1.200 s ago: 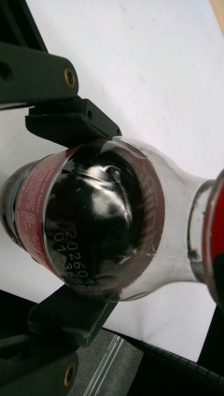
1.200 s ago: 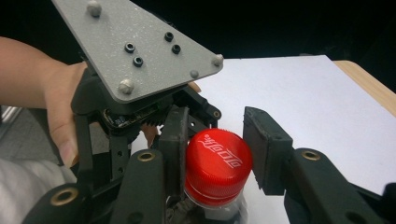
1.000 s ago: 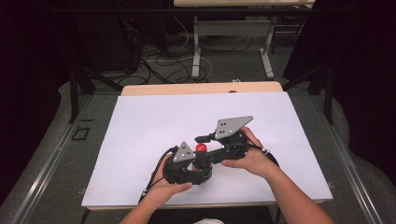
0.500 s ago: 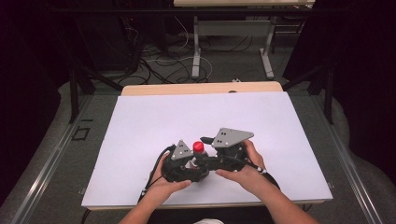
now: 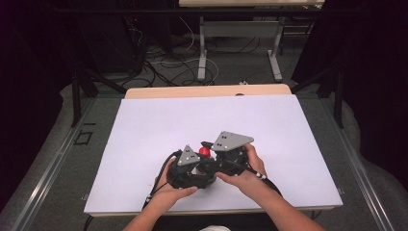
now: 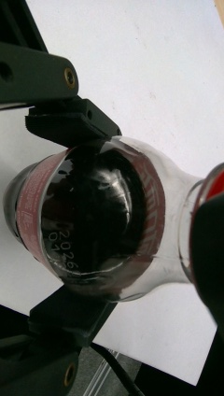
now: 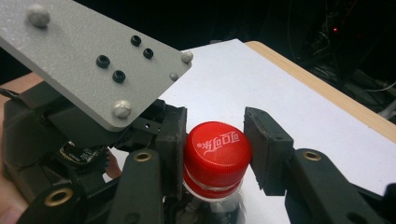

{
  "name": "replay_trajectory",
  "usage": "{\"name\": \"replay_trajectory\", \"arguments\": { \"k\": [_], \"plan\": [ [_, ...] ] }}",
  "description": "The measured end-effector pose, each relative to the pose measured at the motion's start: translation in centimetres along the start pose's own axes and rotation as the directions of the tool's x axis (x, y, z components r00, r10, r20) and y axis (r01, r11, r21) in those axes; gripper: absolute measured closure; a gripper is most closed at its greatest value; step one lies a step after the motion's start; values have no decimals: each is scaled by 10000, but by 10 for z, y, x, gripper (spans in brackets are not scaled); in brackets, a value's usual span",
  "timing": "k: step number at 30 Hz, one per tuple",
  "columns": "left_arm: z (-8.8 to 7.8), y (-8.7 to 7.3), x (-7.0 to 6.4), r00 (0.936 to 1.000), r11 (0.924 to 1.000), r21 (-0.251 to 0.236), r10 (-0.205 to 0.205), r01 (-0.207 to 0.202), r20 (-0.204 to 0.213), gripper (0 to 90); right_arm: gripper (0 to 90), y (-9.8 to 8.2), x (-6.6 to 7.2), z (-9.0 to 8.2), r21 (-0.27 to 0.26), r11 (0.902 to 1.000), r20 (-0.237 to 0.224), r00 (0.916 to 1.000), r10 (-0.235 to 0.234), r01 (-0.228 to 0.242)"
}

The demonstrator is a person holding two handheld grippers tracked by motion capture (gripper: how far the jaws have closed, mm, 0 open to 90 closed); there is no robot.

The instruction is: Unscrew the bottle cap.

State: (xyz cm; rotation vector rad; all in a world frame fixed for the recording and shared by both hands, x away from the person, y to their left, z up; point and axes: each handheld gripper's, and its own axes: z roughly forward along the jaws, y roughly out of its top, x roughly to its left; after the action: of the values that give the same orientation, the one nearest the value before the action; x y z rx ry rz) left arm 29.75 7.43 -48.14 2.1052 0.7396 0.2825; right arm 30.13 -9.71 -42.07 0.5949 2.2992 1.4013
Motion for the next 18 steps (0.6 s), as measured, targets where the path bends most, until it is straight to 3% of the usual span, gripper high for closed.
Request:
{"name": "replay_trajectory", "arguments": {
  "k": [5,8,10,12,15,17,18],
  "plan": [
    [-1,0,-1,10000,10000,-35,-80,80,27,302,611,3,-12,0,128,9997,-1166,9930,-189,205],
    [-2,1,-2,9997,9998,-149,-120,123,210,302,612,5,-24,0,82,9985,-2119,9760,-509,539],
    [-2,1,-3,9997,9999,-162,-4,8,253,302,613,6,-32,0,-41,9960,-2843,9548,-864,890],
    [-2,2,-4,9992,9997,-235,99,-90,385,302,613,6,-39,0,-246,9907,-3638,9218,-1336,1339],
    [-3,3,-5,9981,9995,-292,147,-130,604,302,614,7,-51,1,-498,9872,-4565,8757,-1573,1513],
    [-5,4,-6,9976,9997,-150,186,-176,667,302,614,7,-56,2,-675,9833,-4910,8523,-1804,1692],
    [-4,4,-6,9982,9996,-272,118,-102,583,302,613,8,-56,2,-656,9836,-4964,8496,-1782,1680]
  ]
}}
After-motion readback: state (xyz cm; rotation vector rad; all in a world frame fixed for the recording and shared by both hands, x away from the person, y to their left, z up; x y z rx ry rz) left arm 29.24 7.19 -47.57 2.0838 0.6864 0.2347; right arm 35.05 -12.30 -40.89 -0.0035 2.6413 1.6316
